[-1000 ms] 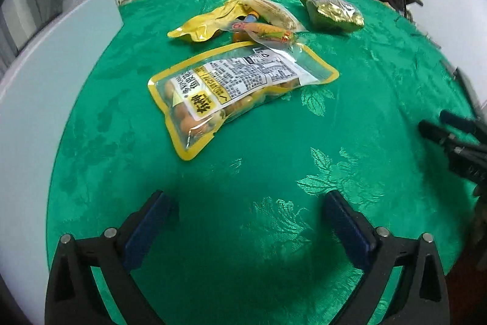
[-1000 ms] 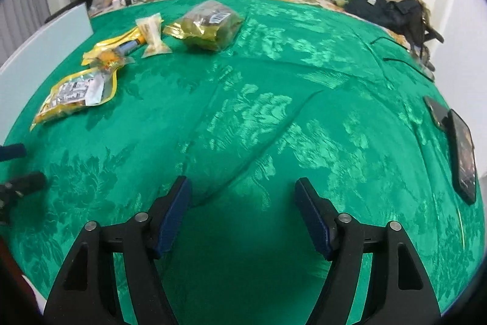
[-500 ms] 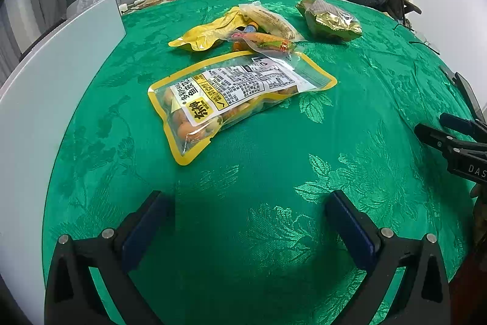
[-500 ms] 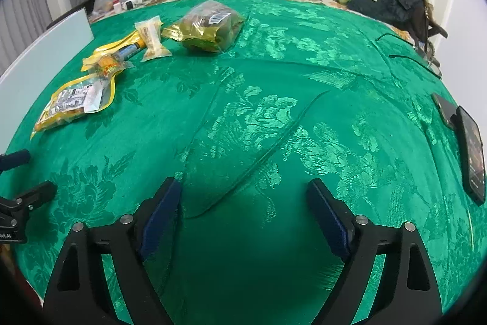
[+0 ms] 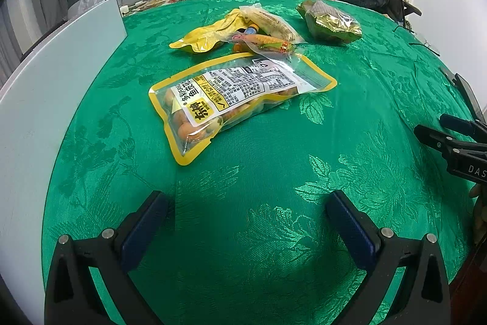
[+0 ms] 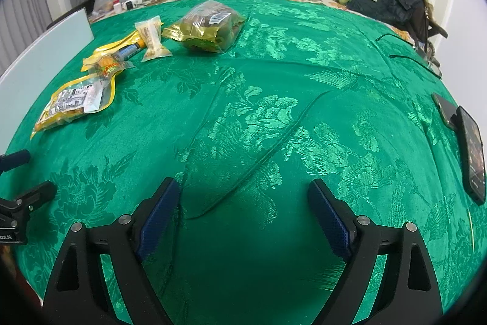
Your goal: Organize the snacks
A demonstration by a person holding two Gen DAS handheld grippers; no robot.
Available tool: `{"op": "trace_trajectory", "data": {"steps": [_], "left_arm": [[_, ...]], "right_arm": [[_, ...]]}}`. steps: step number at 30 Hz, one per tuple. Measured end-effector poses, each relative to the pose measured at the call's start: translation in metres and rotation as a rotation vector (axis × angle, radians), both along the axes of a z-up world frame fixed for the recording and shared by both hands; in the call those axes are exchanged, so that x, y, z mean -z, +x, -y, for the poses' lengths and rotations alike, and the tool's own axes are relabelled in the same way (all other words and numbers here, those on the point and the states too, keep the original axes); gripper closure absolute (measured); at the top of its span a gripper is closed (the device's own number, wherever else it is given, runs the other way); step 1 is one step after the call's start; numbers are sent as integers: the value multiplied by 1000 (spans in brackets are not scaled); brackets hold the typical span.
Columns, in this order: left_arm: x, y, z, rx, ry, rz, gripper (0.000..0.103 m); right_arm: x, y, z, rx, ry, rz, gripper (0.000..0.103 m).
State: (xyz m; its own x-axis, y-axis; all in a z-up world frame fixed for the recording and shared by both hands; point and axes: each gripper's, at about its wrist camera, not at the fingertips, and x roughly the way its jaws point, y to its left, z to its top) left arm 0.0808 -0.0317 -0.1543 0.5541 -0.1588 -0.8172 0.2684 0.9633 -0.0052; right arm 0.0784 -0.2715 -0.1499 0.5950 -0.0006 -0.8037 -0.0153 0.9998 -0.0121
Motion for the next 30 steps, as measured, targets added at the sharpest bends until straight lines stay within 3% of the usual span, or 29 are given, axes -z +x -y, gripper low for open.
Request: {"op": "trace_trajectory", "data": {"steps": [30], "left_arm": [[0,0,0,-1,-2,6,0]], "right_arm": [[0,0,0,0,0,1,12]]}}
